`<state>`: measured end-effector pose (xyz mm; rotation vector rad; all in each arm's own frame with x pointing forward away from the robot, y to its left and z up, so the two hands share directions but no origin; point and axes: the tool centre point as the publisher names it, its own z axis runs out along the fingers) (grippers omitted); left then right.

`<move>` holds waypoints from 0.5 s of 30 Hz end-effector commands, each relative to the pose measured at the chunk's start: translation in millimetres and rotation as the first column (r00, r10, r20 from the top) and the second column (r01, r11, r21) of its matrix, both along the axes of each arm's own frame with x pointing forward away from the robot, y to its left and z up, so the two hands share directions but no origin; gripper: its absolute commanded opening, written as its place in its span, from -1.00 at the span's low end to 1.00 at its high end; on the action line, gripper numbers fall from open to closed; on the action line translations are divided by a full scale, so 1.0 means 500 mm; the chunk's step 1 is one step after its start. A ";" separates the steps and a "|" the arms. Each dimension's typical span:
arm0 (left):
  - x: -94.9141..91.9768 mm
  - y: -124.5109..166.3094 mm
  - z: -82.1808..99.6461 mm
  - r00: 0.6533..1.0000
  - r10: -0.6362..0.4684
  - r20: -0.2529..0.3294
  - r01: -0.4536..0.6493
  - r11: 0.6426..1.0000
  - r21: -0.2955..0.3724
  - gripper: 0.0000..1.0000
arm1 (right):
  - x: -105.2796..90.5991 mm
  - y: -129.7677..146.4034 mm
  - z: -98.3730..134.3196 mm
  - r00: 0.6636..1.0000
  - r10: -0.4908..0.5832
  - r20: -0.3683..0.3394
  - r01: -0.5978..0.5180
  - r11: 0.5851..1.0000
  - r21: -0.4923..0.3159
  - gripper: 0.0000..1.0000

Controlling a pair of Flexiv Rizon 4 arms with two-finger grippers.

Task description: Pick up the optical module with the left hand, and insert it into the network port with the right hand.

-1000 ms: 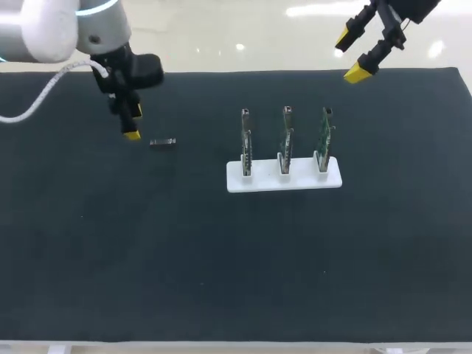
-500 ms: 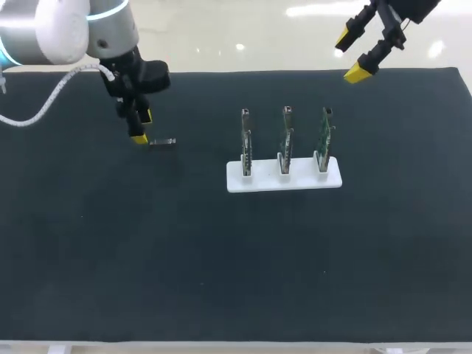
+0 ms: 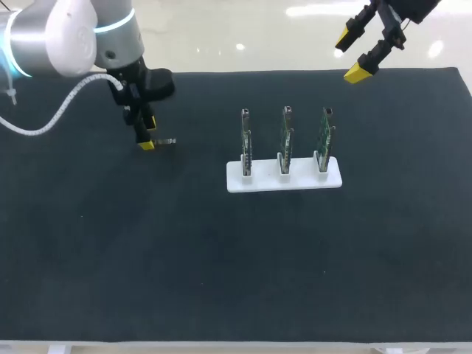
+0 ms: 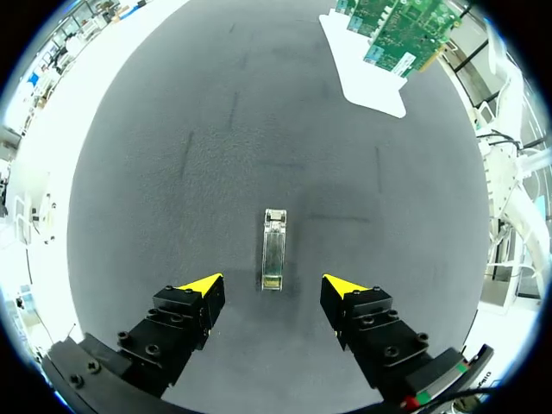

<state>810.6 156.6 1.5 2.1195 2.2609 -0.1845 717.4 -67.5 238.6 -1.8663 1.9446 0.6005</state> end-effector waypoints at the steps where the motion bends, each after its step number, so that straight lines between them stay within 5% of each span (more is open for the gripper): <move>1: 0.002 -0.005 -0.008 1.000 0.000 -0.003 0.000 1.000 0.004 1.00 | -0.001 0.000 -0.001 1.000 -0.001 0.002 0.001 1.000 0.000 1.00; 15: -0.005 0.010 -0.013 1.000 0.014 -0.004 -0.014 1.000 0.015 1.00 | -0.001 0.000 -0.001 1.000 -0.001 0.002 0.001 1.000 0.000 1.00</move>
